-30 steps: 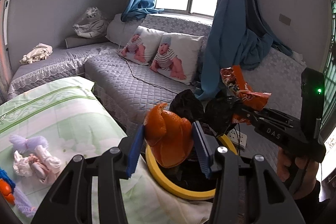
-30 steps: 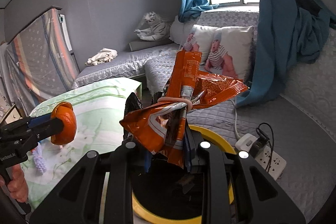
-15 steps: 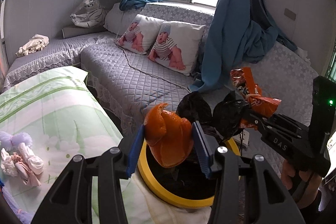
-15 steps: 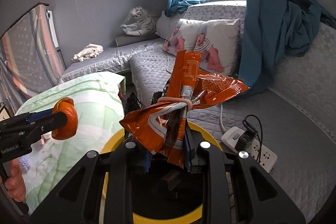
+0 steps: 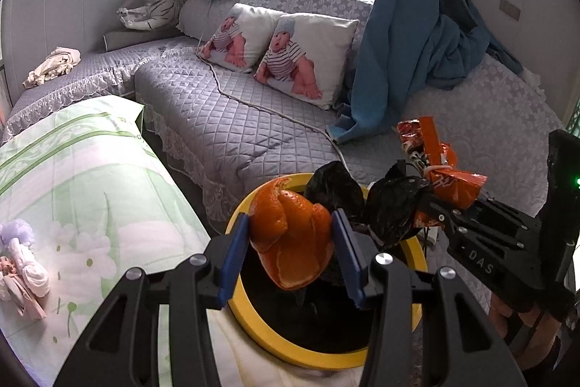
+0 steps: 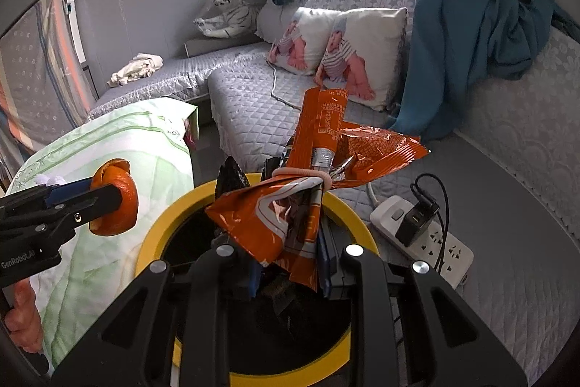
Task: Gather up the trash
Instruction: 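Open both tools to drop the peel and wrappers into the bin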
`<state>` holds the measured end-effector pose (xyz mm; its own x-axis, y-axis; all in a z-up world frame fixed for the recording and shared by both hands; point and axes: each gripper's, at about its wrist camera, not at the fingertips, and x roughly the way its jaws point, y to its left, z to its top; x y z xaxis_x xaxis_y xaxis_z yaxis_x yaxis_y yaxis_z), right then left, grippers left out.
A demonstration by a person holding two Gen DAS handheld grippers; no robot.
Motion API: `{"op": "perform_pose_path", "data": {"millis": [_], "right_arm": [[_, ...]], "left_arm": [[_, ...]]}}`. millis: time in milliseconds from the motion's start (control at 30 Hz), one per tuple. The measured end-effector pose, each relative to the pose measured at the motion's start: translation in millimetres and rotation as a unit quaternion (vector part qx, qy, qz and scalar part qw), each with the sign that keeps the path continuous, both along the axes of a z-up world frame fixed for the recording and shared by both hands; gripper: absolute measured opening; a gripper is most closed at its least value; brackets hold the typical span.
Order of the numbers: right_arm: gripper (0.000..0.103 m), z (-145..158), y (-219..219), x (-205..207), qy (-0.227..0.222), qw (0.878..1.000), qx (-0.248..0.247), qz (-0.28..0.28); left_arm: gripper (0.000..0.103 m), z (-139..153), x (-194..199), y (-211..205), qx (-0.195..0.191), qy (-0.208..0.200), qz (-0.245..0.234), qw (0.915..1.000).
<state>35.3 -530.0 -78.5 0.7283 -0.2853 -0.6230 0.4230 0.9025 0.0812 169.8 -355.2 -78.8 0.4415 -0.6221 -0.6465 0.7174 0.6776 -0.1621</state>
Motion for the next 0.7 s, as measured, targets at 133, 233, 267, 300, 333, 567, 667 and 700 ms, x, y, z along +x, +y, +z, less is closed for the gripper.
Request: {"op": "perform_pose_path", "data": {"millis": [133,233,267,300,333,567,667,700], "right_arm": [[0.023,-4,-1,4,0.01,1.0,0.0,-0.002],[0.024,-7,-3,7,0.017,1.0,0.0,-0.002],[0.025,-8,-2,7,0.021,1.0,-0.003,-0.002],[0.03,-9,-2,6,0.021,1.0,-0.005,-0.002],[0.037,-9,-3,6,0.024,1.0,-0.008,-0.009],[0.054,-11,-10,0,0.023,0.999,-0.01,-0.033],[0.055,-10,-10,-1,0.02,0.999,-0.008,-0.036],[0.055,-9,-9,-1,0.019,0.999,-0.008,-0.036]], "left_arm": [[0.045,-5,2,-1,0.002,0.005,0.0,1.0],[0.045,-7,2,-3,0.003,0.009,0.0,1.0],[0.047,-8,3,-2,0.003,0.011,0.003,0.9999],[0.049,-8,3,-2,0.003,0.012,0.006,0.9999],[0.051,-8,3,0,0.003,0.012,0.009,0.9999],[0.082,12,1,23,-0.022,-0.023,0.045,0.9985],[0.082,25,-5,34,-0.04,-0.034,0.049,0.9974],[0.082,30,-7,38,-0.045,-0.04,0.05,0.9969]]}}
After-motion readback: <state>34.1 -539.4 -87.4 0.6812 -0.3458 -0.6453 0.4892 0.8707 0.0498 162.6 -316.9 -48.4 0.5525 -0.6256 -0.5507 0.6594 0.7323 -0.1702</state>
